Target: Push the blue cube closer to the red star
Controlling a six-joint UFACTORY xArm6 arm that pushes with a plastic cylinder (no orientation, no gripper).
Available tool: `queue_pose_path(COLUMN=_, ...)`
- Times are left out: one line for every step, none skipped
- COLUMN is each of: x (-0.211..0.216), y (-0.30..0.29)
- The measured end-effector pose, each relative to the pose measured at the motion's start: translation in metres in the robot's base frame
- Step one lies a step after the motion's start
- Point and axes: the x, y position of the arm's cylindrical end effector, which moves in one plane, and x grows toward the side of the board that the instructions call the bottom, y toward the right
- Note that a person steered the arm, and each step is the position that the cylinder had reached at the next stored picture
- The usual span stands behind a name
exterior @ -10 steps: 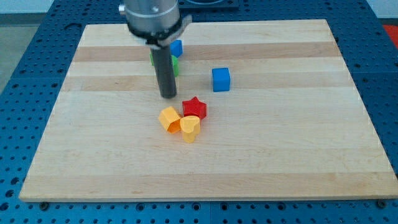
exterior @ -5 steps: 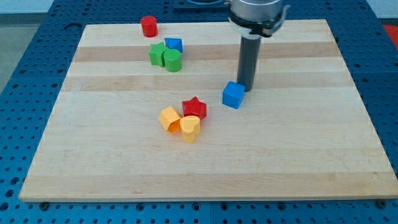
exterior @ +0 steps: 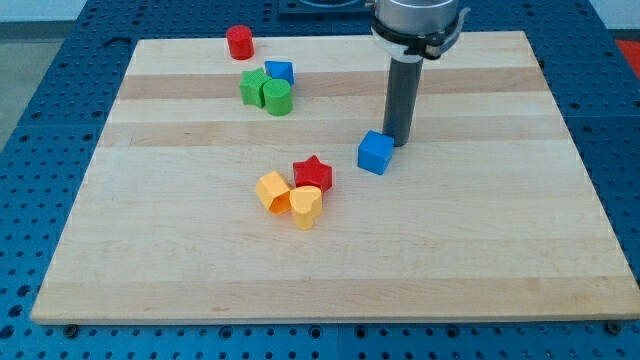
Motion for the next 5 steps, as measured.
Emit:
queue_pose_path(x=0.014, y=0.0)
queue_pose_path(x=0.01, y=-0.005)
queue_pose_path(x=0.011, y=-0.01)
queue_pose_path(x=0.013, y=-0.026)
queue_pose_path(x=0.029, y=-0.029)
